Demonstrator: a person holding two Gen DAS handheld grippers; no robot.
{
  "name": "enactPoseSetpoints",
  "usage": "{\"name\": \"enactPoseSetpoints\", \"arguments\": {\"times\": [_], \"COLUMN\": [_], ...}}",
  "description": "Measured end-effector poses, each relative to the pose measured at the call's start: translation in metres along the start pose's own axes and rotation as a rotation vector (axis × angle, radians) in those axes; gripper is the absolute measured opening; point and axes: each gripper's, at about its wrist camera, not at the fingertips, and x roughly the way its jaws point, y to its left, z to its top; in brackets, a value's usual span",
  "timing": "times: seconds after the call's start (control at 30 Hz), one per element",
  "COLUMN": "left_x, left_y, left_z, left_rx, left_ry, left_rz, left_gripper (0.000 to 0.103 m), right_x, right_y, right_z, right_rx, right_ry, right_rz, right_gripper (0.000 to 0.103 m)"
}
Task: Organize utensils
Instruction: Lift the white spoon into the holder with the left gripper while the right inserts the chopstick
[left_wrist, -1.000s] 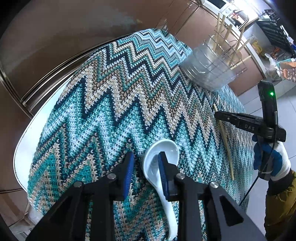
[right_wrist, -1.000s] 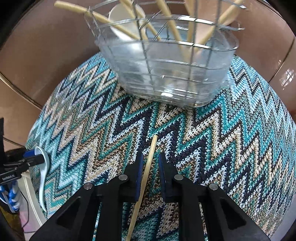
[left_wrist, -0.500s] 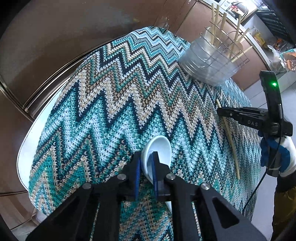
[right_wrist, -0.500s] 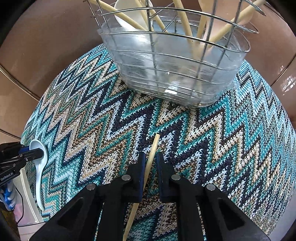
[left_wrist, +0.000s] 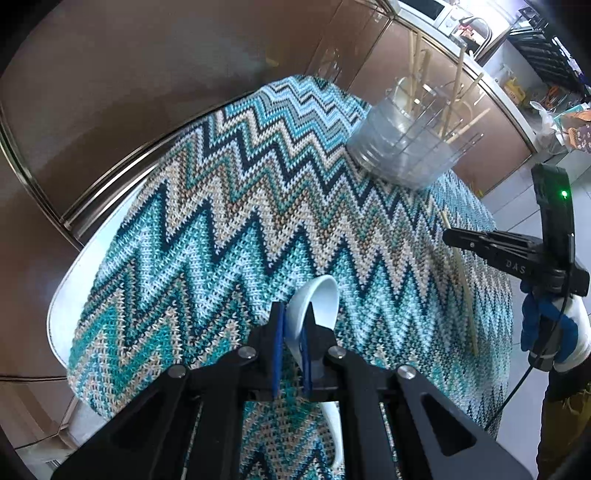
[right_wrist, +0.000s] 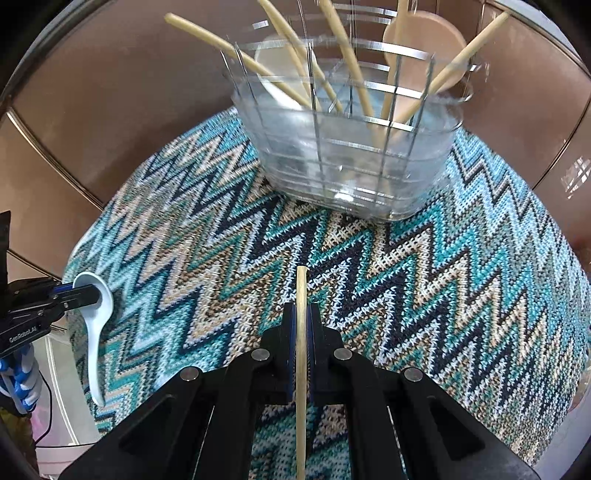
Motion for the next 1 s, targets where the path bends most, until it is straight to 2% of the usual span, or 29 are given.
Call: {"name": "enactPoseSetpoints", "arguments": {"times": [0.33,0.77,1.0], "left_x": [-0.029,-0.076,-0.099], "left_y": [-0.009,-0.024,-0.046], "left_z": [-0.006,-0.010,-0.005], "left_rx": [-0.003,0.000,0.026], "left_ry": [-0.063,-0.178,-0.250], "left_rz": [-0.006,-0.007,-0.005], "left_gripper": [0.008,0.008,0.008], "right_x": [-0.059,-0.111,-0.142], "right_y": [0.002,0.017,0.020], "right_z": [-0.016,-0.029,-0.035], "right_rx": [-0.013,-0.014,-0.011], "right_ry": [-0.083,-0.192,-0.265], "right_rz": [0.009,0.004,0.016], "right_gripper": [0.005,0.005,0.005]}}
